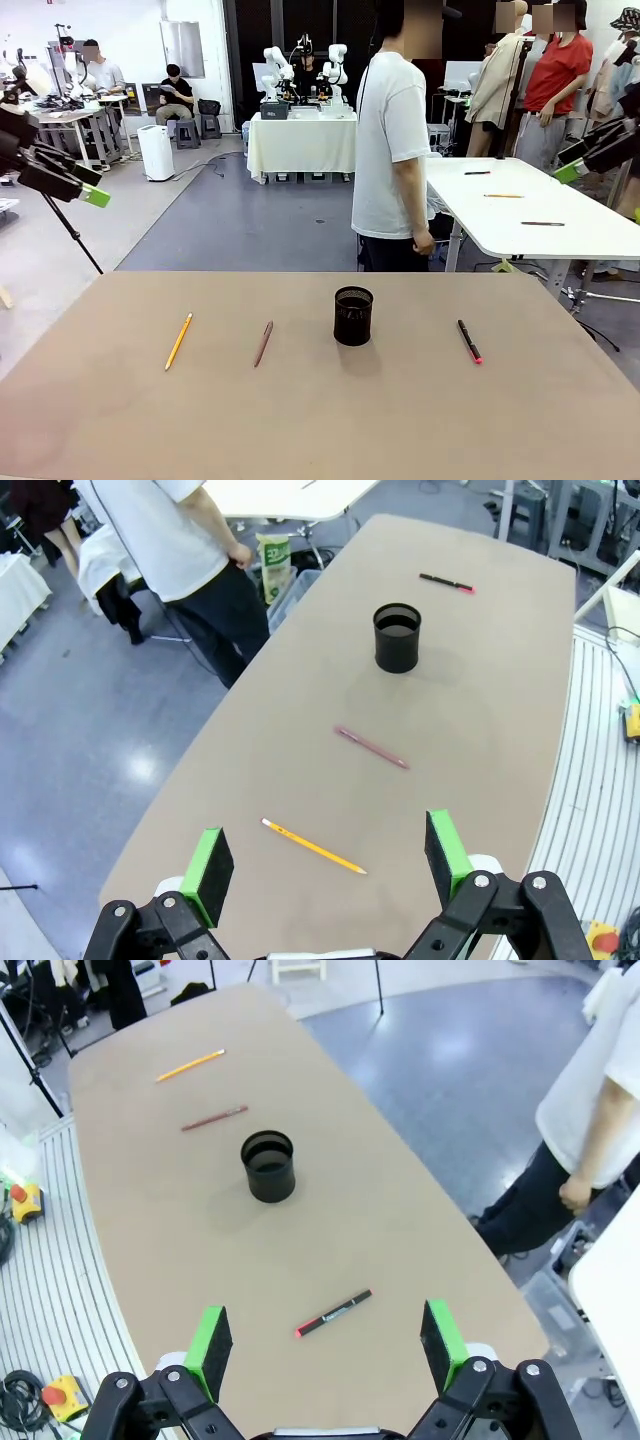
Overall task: Place the pens into the pen holder.
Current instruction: Pick up a writing instrument from the table and place it into the Pen holder.
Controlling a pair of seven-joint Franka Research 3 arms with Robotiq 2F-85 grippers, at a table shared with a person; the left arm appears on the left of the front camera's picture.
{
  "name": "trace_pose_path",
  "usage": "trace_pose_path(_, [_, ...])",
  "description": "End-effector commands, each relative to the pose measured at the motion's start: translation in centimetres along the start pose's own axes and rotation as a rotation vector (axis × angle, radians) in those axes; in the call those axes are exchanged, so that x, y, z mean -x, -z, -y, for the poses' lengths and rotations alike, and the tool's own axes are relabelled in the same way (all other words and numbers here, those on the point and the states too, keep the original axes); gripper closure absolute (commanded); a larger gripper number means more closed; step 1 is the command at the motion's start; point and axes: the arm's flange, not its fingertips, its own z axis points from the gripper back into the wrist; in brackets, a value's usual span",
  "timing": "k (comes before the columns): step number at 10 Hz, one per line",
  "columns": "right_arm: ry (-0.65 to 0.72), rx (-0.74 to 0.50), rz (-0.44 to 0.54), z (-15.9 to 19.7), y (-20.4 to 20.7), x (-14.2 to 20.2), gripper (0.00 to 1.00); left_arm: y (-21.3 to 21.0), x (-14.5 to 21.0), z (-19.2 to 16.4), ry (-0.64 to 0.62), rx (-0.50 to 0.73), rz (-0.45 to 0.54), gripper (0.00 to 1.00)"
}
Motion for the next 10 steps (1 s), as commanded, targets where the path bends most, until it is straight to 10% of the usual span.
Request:
trace_pose_path(1, [-0.002,-0.001,-0.003,-0.05,0.04,-0.02,0.0,0.06,0.03,0.28,-0.002,0.001,-0.001,0.0])
trace_pose_path(10, [-0.002,-0.001,-0.003,-0.05,0.04,-0.02,0.0,0.06,0.03,0.28,-0.002,0.001,-0.001,0.0])
